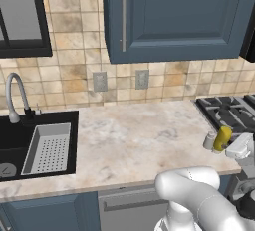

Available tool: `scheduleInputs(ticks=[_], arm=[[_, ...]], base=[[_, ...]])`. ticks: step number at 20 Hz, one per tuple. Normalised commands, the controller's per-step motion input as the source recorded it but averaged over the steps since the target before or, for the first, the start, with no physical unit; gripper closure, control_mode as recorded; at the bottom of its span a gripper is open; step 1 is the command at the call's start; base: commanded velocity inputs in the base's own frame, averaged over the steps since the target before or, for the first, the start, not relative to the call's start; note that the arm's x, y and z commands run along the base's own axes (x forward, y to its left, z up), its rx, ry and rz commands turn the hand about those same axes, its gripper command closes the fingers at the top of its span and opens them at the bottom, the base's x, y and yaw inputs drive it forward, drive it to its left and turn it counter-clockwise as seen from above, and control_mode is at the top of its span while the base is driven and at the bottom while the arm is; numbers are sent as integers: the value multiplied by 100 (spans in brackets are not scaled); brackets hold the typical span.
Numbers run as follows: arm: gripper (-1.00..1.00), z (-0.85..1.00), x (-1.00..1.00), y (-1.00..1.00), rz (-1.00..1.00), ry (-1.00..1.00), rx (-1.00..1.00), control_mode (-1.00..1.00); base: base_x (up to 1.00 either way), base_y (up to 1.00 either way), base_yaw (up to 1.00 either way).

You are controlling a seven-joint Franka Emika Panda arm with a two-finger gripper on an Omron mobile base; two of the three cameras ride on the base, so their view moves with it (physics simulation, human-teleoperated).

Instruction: Take 2 condiments from the cabinet and move them on the counter near the stove.Make sure the condiments are lined up with each other, next to each other.

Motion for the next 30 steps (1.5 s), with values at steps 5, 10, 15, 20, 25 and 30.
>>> scheduleInputs(ticks=[5,10,15,20,25,30], arm=[[-100,0,-4,0,0,0,0,-100],[-100,0,-21,0,0,0,0,-100],[-100,7,-45,0,0,0,0,-100],[-100,31,-56,0,0,-3,0,-100],[-100,64,-53,0,-1,0,-4,-100],[-100,88,-30,21,-6,3,-14,-100]], base=[[0,0,0],[0,0,0],[0,0,0],[0,0,0],[0,0,0],[0,0,0]])
